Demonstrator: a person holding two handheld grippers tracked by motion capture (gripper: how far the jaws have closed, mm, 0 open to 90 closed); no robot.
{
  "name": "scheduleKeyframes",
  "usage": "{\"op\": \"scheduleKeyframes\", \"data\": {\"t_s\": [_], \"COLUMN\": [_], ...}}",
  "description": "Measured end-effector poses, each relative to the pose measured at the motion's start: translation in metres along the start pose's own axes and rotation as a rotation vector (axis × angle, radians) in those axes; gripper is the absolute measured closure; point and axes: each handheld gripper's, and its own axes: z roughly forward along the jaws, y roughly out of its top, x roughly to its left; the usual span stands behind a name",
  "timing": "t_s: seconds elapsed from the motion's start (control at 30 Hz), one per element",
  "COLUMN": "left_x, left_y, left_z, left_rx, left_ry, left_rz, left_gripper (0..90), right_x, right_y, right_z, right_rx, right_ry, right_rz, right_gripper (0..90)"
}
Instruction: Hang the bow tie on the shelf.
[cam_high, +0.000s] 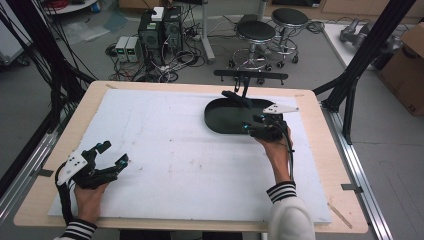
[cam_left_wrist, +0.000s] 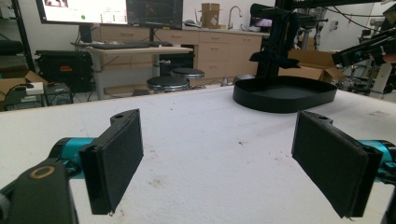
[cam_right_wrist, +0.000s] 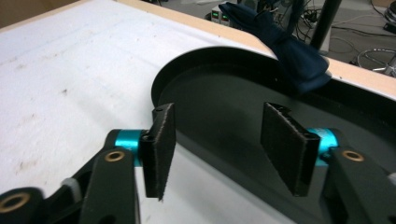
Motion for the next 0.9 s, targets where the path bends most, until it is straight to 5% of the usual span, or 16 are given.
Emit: {"op": "scheduleKeyframes", "data": {"t_s": [0.1, 0.23, 0.3, 0.53, 0.9], "left_x": [0.000, -0.001, -0.001, -0.001, -0.001], "left_y": [0.000, 0.000, 0.000, 0.000, 0.000], "left_z": [0.000, 0.000, 0.000, 0.000, 0.000], "left_rx": [0.001, -0.002, -0.001, -0.001, 0.005], "left_ry": [-0.001, -0.001, -0.002, -0.006, -0.003], "left_rz": [0.001, 0.001, 0.002, 0.015, 0.013], "left_gripper": [16.9, 16.8, 16.8, 16.7, 16.6], "right_x": [0.001, 0.003, 0.009, 0.024, 0.052], "right_y": [-0.009, -0.012, -0.015, -0.038, -0.105], "right_z": [-0.009, -0.025, -0.037, -0.068, -0.089], "right_rx": [-0.012, -0.006, -0.064, -0.140, -0.335], "right_ry": [0.000, 0.063, 0.037, -0.004, -0.109], "right_rz": [0.007, 0.062, 0.029, 0.002, -0.035], "right_gripper": [40.5, 37.4, 37.4, 28.0, 18.2]}}
